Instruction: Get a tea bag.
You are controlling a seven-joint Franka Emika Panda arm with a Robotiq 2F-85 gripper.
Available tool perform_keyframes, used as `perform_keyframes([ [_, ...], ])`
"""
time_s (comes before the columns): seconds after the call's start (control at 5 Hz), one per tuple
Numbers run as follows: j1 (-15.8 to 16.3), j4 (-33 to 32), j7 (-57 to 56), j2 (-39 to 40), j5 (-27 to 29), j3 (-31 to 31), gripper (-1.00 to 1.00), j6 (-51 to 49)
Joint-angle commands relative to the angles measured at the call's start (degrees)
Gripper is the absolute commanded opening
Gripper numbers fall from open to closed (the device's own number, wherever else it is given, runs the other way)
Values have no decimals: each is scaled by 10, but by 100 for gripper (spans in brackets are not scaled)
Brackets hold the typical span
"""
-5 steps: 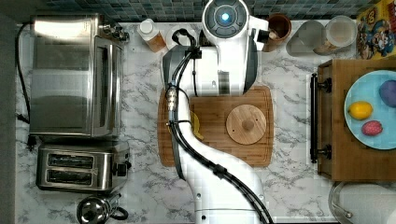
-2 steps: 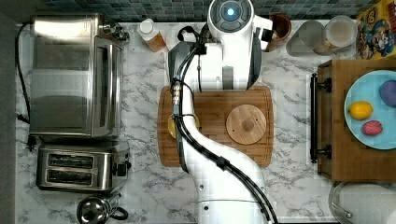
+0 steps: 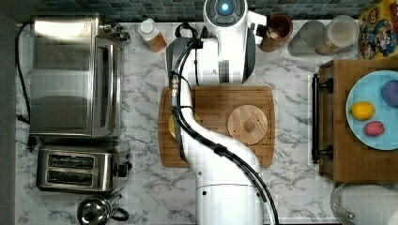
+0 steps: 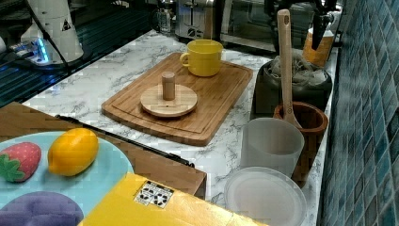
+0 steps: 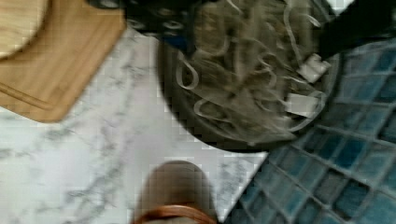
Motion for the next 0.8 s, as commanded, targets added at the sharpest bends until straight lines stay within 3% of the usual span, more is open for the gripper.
perform_keyframes([
  [0.2,-2,40,30,-45,17,-5,-100,8],
  [0.8,3,24,6,-83,10,-1,-100,8],
])
